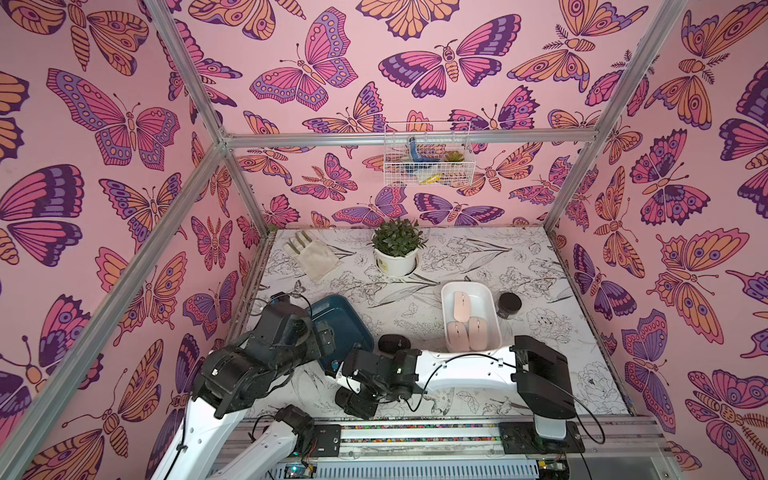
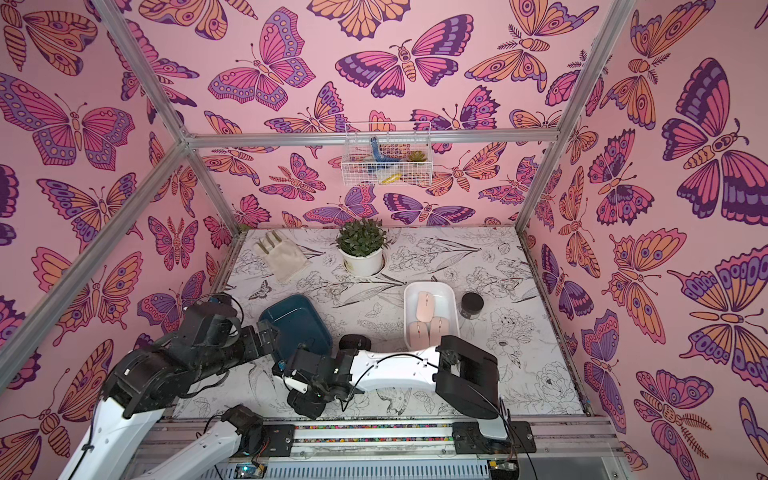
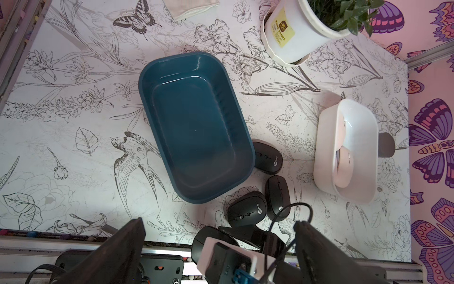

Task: Place the mice by color into the storage box
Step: Pick up the mouse from the center of the board, then place the mouse in the storage box.

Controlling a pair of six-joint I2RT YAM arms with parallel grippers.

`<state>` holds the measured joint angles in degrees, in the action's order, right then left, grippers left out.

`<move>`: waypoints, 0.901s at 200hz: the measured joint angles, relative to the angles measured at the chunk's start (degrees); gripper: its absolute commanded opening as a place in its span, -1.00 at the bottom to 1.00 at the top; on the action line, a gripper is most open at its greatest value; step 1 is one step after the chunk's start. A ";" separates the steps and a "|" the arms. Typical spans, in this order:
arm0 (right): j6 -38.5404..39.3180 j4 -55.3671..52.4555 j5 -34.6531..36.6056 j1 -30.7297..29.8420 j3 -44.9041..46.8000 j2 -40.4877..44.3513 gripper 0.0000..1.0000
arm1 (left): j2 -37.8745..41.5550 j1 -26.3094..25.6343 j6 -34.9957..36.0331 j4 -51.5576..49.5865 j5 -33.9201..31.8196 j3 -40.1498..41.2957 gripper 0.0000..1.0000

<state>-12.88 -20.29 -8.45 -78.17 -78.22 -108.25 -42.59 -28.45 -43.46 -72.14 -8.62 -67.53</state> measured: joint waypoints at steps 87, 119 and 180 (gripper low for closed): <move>-7.96 -0.46 -2.45 9.33 -11.80 -0.26 -0.21 | -3.10 9.60 2.60 2.12 2.89 -2.08 1.00; -10.97 -0.52 -4.24 12.48 -21.88 -8.76 -0.20 | -4.22 15.54 4.09 4.52 7.32 -2.01 1.00; -15.37 -1.64 -6.88 14.03 -29.11 -23.30 -0.14 | -4.44 19.23 5.64 6.49 11.93 -0.31 0.99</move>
<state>-28.25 -21.93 -15.33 -64.14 -107.33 -131.55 -47.03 -9.21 -37.82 -65.65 3.31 -67.83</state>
